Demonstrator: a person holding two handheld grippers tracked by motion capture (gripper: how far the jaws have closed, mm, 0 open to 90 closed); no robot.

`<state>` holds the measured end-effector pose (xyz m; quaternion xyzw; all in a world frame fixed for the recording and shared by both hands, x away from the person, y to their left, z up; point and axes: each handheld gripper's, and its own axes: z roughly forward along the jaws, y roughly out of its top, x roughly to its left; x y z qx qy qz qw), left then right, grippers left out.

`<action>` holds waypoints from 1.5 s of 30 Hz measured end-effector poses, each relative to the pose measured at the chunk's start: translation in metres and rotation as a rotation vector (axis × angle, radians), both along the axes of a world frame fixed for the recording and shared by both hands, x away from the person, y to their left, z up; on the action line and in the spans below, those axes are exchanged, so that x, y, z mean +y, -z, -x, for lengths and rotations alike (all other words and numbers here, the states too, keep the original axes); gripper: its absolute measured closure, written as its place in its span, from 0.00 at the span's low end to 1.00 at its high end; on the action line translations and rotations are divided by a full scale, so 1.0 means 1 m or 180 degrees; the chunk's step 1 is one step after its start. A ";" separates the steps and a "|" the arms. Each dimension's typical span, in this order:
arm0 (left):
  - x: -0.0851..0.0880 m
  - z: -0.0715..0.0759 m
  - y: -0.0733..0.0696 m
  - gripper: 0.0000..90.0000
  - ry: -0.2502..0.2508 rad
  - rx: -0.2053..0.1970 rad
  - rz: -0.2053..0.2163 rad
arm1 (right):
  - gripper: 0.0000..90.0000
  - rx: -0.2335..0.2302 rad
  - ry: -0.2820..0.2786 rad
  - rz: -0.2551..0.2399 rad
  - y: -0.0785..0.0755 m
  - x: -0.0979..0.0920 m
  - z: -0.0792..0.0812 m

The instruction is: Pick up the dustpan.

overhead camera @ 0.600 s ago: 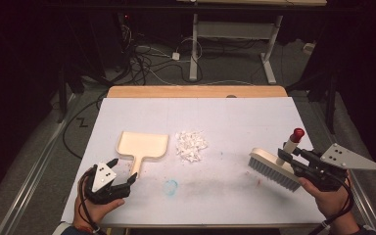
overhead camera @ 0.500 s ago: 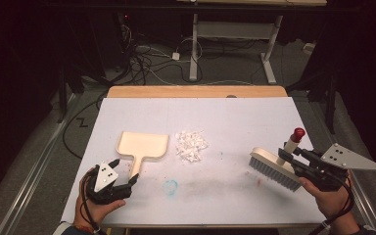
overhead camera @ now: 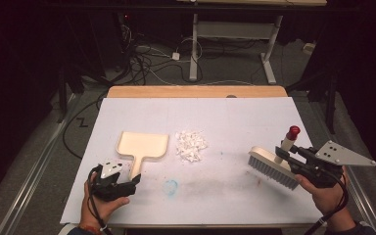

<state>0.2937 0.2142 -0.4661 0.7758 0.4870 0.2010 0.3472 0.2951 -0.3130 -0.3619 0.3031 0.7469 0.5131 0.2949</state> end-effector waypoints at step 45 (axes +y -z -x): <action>-0.001 -0.043 -0.028 0.71 0.0166 0.0208 -0.0430 | 0.78 0.0048 0.0068 0.0031 0.006 -0.001 -0.006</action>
